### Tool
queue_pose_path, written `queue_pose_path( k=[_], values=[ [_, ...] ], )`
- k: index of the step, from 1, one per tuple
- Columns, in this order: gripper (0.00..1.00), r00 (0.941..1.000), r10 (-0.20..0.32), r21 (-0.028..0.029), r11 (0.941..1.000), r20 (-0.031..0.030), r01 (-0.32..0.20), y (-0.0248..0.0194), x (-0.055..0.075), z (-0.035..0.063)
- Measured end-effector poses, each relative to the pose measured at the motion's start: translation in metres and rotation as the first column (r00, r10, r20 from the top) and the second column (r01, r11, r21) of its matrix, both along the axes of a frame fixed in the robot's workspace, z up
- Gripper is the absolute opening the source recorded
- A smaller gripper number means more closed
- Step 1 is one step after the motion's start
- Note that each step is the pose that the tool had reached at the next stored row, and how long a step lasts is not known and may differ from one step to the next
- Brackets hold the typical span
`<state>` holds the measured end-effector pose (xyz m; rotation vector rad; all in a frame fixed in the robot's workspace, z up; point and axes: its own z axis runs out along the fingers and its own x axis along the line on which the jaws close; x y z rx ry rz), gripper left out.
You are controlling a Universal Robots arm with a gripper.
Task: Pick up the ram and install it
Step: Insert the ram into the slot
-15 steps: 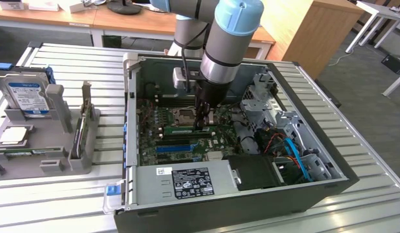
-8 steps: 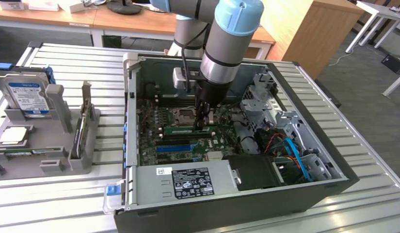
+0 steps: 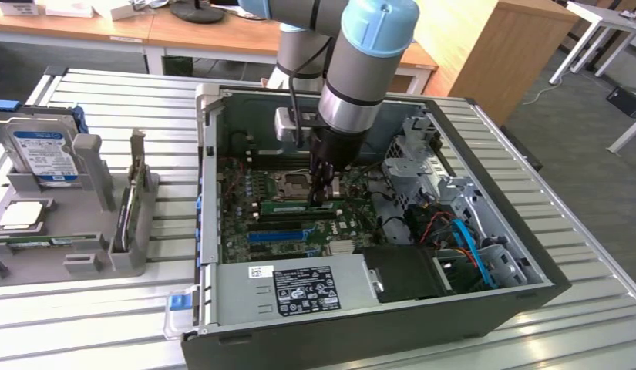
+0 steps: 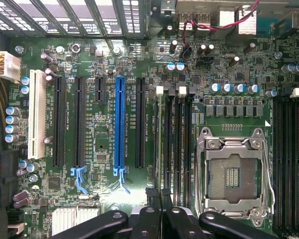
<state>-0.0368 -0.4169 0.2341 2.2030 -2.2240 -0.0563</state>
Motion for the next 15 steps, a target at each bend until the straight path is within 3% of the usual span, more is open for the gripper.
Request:
queue_pose_path(
  k=[4,9,15],
  values=[
    [0.12,1.0,0.0,-0.0001,1.0,-0.001,0.0,0.0,0.0,0.0],
    [0.12,1.0,0.0,0.0,1.0,-0.0094,0.0,0.0,0.0012,0.0],
    [0.12,0.9999,0.0,0.0001,1.0,-0.0111,0.0,0.0,0.0015,-0.0003]
  ],
)
